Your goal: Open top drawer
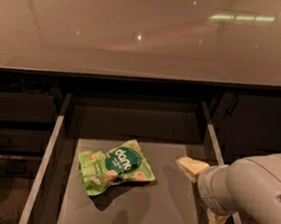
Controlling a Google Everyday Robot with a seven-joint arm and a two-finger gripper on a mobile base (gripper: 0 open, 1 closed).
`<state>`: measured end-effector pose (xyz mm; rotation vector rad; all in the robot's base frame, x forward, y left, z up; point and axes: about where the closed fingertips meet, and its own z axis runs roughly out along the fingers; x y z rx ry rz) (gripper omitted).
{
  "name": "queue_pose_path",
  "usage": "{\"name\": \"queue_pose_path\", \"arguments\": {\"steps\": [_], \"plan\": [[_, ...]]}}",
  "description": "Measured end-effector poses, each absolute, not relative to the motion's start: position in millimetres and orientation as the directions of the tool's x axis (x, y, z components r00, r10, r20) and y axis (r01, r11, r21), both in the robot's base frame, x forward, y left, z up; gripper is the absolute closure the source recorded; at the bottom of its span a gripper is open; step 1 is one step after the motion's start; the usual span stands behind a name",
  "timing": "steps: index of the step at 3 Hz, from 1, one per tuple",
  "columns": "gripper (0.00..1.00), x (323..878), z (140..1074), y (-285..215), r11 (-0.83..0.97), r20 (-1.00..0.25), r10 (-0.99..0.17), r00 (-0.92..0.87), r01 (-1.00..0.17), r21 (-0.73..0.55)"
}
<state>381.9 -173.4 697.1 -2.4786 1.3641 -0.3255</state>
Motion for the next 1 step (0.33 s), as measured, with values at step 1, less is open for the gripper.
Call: {"name": "queue_pose_path", "arguments": {"steps": [1], "plan": [[0.00, 381.9, 697.1, -173.4, -0.508, 0.056, -0.849, 0.525, -0.783, -0.359]]}}
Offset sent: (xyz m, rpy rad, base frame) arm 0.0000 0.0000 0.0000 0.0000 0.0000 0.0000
